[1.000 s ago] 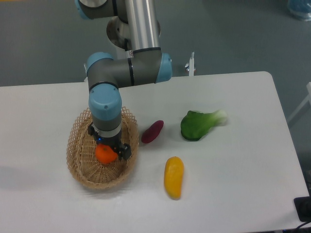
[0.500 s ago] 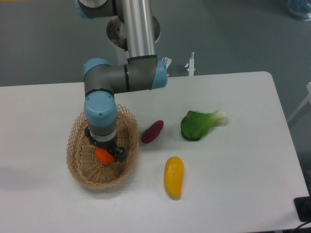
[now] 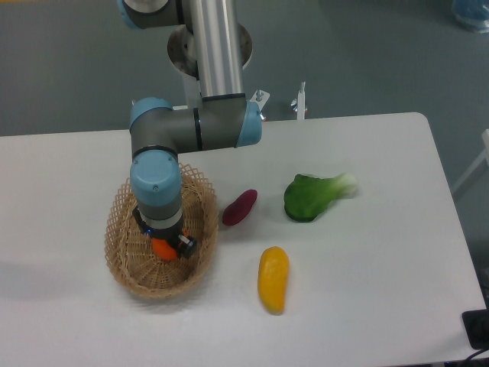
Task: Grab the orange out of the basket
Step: 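Close the gripper around the orange inside the basket, then lift the held orange out of the basket and carry it away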
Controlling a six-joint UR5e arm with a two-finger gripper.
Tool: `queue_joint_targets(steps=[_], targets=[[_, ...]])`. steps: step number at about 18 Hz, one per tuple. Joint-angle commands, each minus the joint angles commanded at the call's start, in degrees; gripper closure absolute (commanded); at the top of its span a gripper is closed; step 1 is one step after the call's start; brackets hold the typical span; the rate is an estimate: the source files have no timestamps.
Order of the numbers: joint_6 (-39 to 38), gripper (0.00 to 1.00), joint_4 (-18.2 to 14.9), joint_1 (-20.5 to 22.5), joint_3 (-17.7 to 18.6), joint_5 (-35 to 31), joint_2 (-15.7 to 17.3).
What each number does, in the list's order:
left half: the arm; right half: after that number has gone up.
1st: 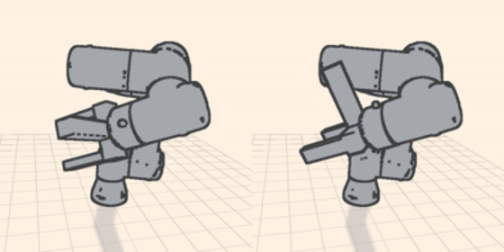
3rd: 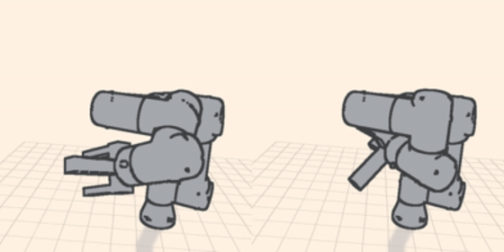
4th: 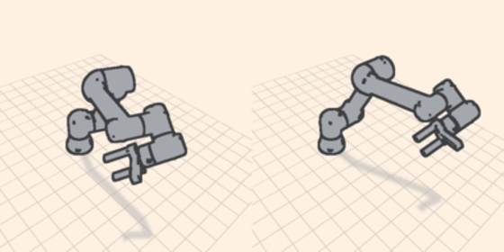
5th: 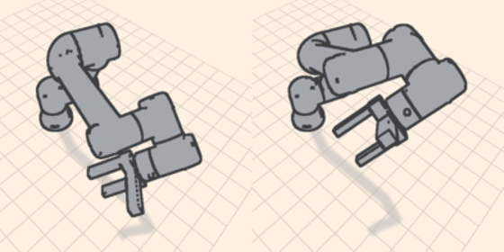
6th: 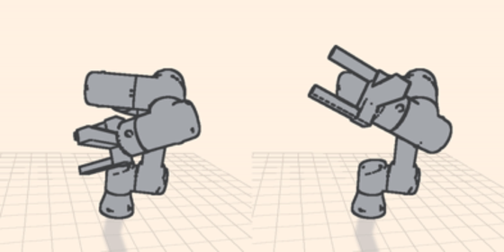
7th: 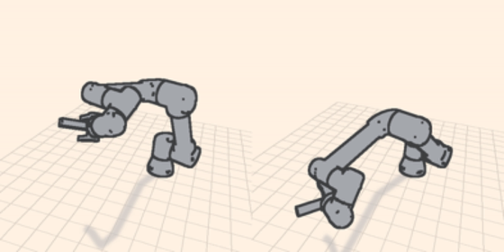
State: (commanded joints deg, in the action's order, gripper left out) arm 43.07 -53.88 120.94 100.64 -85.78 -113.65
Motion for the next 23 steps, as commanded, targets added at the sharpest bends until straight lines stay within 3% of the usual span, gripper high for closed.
queue_joint_targets(steps=[5,11,23], targets=[[0.7,0.54,0.1,2.8,-0.2,0.3,3.2],[2.2,0.54,0.1,8.6,-4.4,-0.4,3.1],[11.3,0.52,-1.1,17.7,-5.2,-2.8,3.4]])
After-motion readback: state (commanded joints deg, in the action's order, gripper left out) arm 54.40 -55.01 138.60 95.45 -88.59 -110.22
